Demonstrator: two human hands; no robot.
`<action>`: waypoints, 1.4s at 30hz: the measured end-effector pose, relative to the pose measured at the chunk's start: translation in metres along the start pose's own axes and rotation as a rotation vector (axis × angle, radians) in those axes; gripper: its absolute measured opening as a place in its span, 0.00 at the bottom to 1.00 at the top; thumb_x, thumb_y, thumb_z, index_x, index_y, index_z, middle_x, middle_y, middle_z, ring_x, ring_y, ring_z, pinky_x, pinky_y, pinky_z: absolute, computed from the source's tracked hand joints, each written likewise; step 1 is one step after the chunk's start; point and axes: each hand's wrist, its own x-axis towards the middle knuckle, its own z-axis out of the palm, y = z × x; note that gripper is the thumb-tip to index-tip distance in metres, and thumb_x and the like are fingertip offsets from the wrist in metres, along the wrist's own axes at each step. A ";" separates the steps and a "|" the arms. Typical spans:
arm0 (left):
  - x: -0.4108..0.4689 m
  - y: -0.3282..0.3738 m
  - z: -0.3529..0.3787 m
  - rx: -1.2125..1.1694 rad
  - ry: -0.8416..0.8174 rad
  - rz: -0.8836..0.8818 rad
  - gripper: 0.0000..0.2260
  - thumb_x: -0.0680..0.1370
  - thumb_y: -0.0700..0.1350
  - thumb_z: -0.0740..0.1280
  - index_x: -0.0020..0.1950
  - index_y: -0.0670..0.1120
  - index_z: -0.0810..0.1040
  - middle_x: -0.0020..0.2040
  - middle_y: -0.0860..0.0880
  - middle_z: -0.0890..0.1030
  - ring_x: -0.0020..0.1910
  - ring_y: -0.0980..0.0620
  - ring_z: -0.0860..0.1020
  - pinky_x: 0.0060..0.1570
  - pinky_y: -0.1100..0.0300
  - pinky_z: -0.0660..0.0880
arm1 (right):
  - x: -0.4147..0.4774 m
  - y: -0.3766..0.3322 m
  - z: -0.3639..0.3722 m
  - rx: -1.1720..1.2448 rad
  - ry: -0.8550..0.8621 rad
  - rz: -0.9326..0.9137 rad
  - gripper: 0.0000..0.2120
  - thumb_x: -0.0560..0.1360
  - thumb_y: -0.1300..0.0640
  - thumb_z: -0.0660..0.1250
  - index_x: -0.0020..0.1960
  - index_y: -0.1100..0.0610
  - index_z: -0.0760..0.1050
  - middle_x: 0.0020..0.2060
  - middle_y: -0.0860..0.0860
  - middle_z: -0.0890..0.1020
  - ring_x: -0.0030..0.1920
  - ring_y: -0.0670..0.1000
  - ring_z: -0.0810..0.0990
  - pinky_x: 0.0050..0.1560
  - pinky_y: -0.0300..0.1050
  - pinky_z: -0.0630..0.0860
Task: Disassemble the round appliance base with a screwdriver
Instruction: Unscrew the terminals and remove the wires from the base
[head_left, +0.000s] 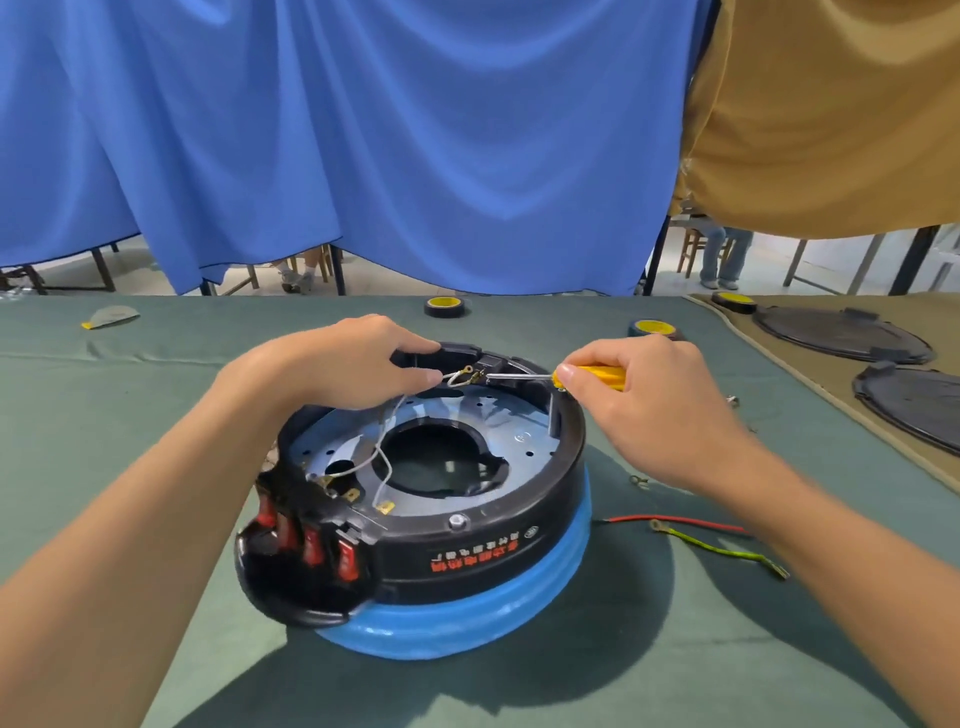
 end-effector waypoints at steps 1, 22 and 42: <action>-0.002 0.001 -0.003 0.021 -0.012 -0.016 0.22 0.80 0.61 0.59 0.74 0.59 0.68 0.68 0.55 0.74 0.64 0.50 0.73 0.65 0.53 0.67 | -0.002 -0.002 0.002 -0.005 0.002 0.000 0.10 0.78 0.52 0.65 0.47 0.54 0.84 0.41 0.50 0.85 0.44 0.52 0.79 0.49 0.47 0.73; -0.016 -0.016 -0.003 0.394 0.228 -0.513 0.04 0.80 0.47 0.59 0.52 0.49 0.70 0.49 0.45 0.74 0.47 0.42 0.70 0.44 0.53 0.63 | -0.011 -0.045 0.017 0.816 0.046 0.539 0.10 0.78 0.57 0.67 0.39 0.57 0.81 0.26 0.46 0.72 0.24 0.40 0.70 0.54 0.54 0.80; 0.014 -0.050 0.023 -0.347 0.556 -0.408 0.22 0.79 0.56 0.58 0.44 0.39 0.80 0.41 0.43 0.80 0.45 0.40 0.76 0.43 0.53 0.69 | 0.012 -0.035 0.051 0.553 0.280 0.368 0.08 0.77 0.53 0.67 0.40 0.50 0.80 0.32 0.42 0.81 0.39 0.48 0.79 0.48 0.51 0.78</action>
